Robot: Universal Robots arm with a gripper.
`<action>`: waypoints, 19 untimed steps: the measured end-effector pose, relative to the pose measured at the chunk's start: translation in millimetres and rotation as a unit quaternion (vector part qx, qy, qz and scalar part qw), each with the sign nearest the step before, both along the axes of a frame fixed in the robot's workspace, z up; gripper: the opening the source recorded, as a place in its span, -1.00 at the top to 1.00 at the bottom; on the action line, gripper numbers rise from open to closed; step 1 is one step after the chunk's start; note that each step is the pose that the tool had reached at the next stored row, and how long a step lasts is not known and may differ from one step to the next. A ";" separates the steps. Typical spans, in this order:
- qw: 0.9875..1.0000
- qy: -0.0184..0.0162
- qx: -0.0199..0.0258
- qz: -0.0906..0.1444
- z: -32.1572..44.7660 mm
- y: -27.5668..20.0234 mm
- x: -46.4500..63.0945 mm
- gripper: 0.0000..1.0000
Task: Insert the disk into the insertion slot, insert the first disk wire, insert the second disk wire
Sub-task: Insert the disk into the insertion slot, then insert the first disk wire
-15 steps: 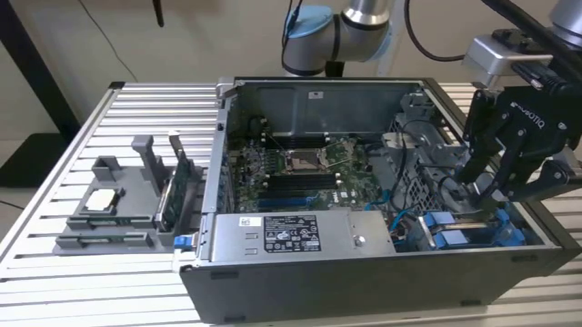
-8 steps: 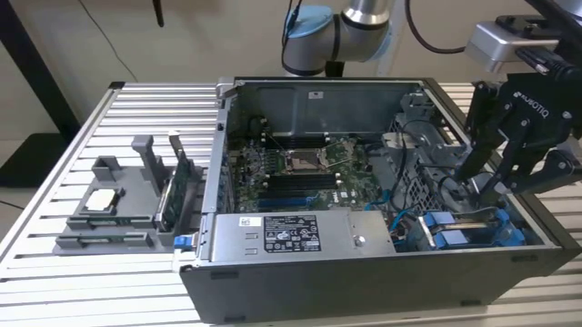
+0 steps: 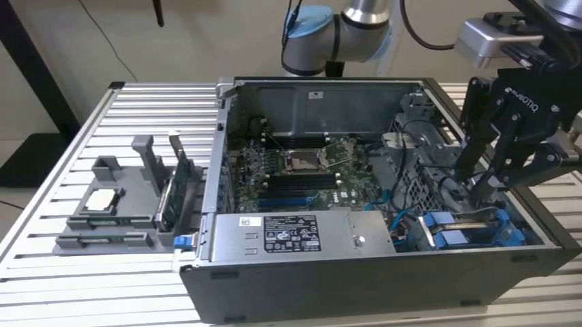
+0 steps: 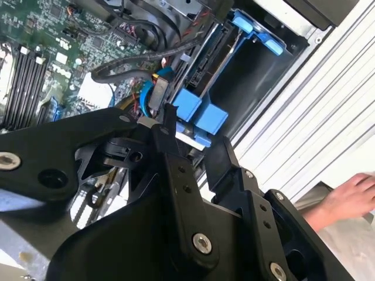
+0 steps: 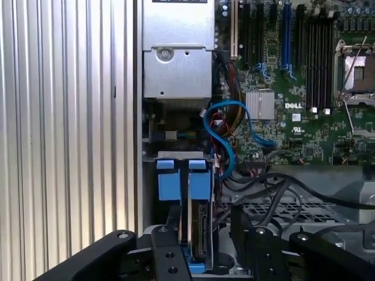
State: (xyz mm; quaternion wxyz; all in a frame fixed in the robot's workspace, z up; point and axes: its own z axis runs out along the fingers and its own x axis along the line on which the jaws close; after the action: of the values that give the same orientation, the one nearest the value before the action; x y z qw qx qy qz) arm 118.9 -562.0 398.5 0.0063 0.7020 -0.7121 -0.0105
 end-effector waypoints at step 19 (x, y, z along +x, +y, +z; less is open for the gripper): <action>0.999 -0.048 0.000 0.005 -9.5 23.4 -5.8 0.06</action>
State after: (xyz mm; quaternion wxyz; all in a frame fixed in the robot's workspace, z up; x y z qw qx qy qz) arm 113.2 -538.6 389.0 -0.0278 0.7054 -0.7079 0.0229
